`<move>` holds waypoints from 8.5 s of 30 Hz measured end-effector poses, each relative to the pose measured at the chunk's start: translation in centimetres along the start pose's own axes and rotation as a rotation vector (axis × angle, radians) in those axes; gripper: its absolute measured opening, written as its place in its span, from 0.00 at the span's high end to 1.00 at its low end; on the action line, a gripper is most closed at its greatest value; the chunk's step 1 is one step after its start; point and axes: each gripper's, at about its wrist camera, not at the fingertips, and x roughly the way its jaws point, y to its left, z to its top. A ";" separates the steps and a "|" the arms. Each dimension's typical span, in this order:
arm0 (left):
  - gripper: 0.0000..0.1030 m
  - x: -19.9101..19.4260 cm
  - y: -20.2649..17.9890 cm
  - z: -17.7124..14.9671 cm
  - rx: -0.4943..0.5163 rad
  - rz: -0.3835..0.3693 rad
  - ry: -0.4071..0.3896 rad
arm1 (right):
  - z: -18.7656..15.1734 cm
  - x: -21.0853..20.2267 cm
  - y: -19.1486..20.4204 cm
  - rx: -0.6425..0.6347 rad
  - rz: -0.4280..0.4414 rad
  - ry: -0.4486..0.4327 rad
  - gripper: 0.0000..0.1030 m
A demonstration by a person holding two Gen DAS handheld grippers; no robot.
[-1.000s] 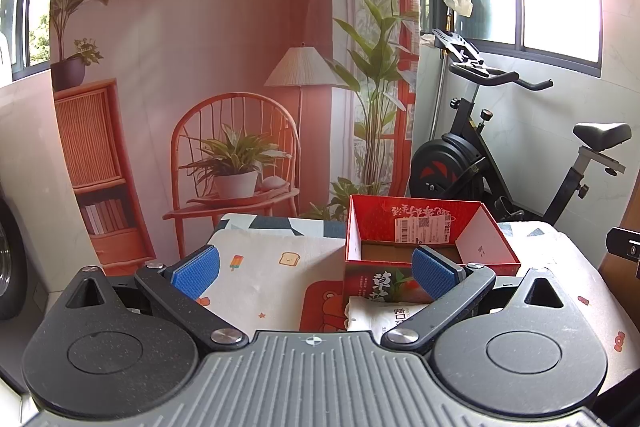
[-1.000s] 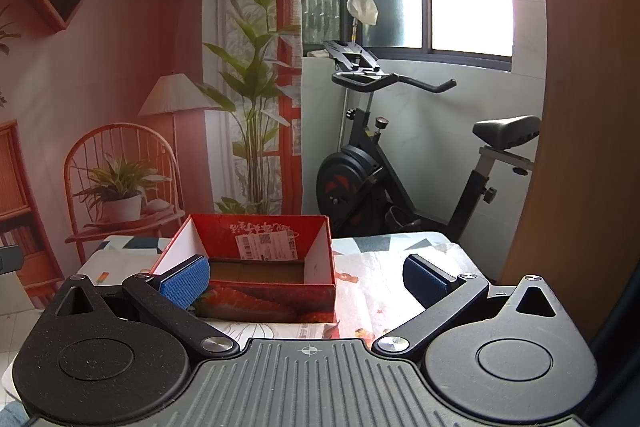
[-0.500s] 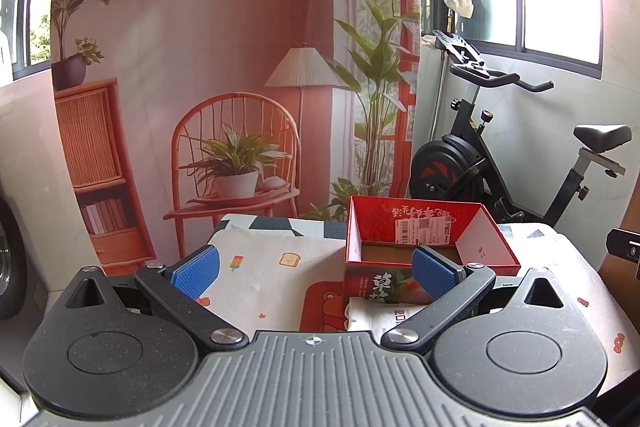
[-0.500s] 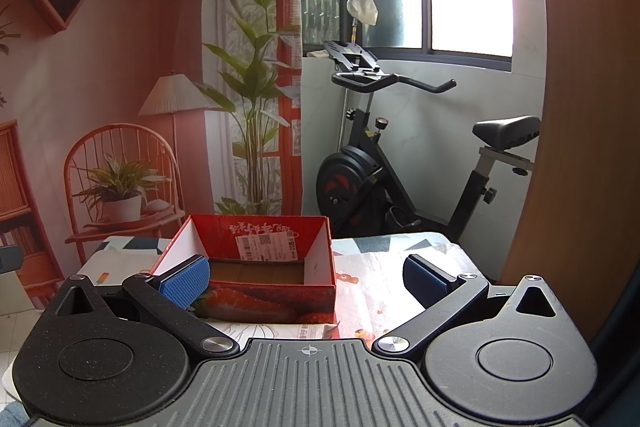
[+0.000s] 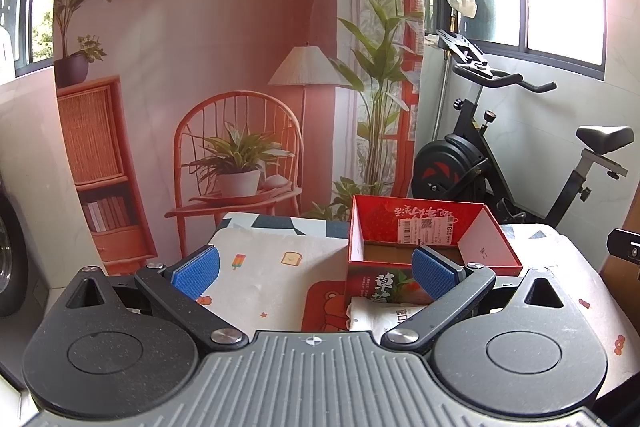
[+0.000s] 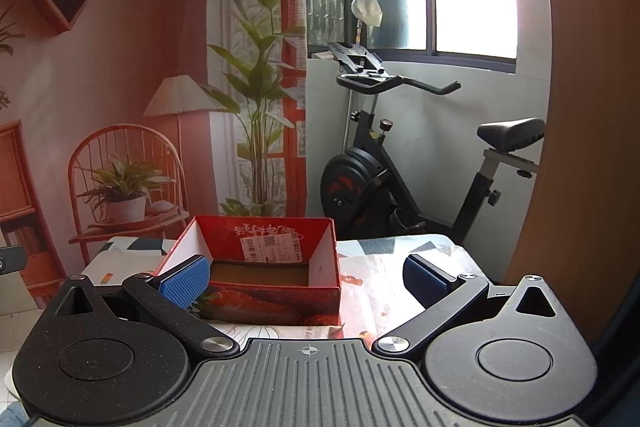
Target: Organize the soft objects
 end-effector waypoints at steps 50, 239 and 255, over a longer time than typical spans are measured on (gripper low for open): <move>0.31 33.9 -1.4 -8.2 -0.174 -0.408 0.657 | -9.4 33.3 -5.5 0.229 0.235 0.725 0.21; 0.49 19.6 -2.1 -13.5 -0.054 -0.375 0.332 | -18.8 19.6 4.1 -0.004 0.118 0.246 0.13; 0.50 20.7 -0.9 -14.9 -0.165 -0.441 0.365 | -20.3 19.7 3.9 -0.021 0.139 0.237 0.13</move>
